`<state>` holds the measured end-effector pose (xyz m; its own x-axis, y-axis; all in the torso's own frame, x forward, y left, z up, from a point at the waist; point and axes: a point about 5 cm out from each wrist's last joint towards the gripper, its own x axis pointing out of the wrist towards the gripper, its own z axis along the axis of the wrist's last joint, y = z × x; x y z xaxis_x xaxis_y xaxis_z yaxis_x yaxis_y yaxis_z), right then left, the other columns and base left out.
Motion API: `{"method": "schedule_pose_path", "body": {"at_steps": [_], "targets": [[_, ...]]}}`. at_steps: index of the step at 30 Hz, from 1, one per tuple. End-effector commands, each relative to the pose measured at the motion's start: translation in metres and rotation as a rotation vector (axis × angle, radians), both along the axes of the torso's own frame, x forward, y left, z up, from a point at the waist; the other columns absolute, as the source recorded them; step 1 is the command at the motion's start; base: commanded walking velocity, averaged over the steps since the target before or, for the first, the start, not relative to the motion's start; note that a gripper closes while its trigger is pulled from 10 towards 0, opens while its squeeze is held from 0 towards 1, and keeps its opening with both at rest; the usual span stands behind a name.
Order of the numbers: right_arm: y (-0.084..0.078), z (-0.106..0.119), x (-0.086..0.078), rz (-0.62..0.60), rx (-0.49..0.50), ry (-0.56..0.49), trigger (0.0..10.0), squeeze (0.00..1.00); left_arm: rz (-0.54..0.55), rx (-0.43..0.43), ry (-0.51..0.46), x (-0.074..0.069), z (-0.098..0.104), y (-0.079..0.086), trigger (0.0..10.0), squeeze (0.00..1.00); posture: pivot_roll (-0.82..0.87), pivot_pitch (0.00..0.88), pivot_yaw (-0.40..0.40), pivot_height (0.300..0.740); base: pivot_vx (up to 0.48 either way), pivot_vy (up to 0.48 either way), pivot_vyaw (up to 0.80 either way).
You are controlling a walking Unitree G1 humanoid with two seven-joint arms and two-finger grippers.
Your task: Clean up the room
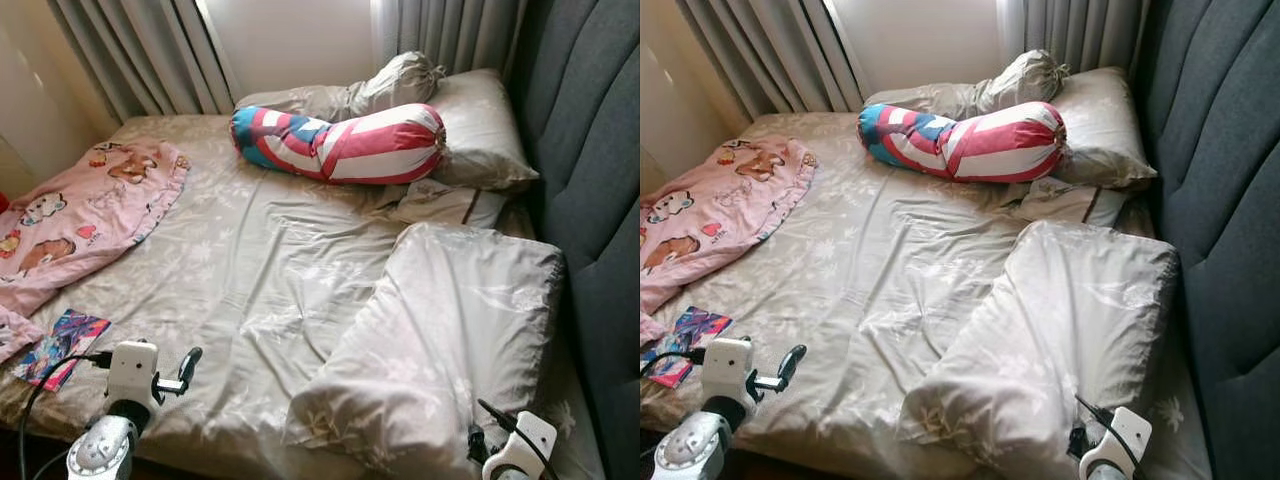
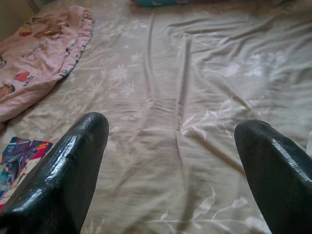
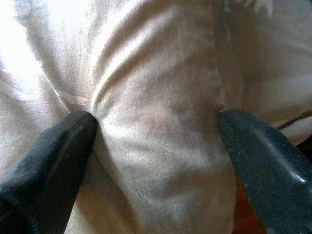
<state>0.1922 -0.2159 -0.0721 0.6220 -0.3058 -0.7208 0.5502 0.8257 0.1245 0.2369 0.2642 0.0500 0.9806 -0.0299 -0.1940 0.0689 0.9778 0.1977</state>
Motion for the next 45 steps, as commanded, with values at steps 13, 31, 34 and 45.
{"method": "schedule_pose_path", "body": {"at_steps": [13,31,34,45], "targets": [[0.032,-0.016,-0.02,0.029,0.135,0.067,4.0,0.0,-0.027,0.048,0.025,-0.009,0.016,0.015,10.0,0.0,0.17,0.156,0.21,0.696,0.0,0.0,0.0],[0.035,-0.014,-0.015,0.077,0.123,0.058,0.0,0.0,-0.014,0.034,0.042,-0.009,0.014,0.009,10.0,0.0,0.15,0.135,0.183,0.696,0.0,0.0,0.0],[0.035,-0.014,-0.014,0.081,0.121,0.056,0.0,0.0,-0.012,0.026,0.038,-0.006,0.013,0.007,10.0,0.0,0.15,0.128,0.18,0.696,0.0,0.0,0.0],[0.031,-0.012,-0.011,0.068,0.097,0.048,0.0,0.0,-0.019,0.016,0.034,0.002,0.012,0.003,10.0,0.0,0.13,0.098,0.179,0.696,0.0,0.0,0.0]]}}
